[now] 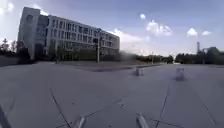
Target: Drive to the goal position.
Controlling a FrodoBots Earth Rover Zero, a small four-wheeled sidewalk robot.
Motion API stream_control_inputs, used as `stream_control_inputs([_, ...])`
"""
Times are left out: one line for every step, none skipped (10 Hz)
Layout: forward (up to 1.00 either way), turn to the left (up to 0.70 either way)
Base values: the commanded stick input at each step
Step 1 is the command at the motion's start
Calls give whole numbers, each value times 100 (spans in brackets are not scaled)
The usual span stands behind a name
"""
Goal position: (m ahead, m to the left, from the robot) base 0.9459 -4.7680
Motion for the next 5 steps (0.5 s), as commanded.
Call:
stream_control_inputs([81,-22])
stream_control_inputs([0,0])
stream_control_inputs([0,0])
stream_control_inputs([0,0])
stream_control_inputs([0,0])
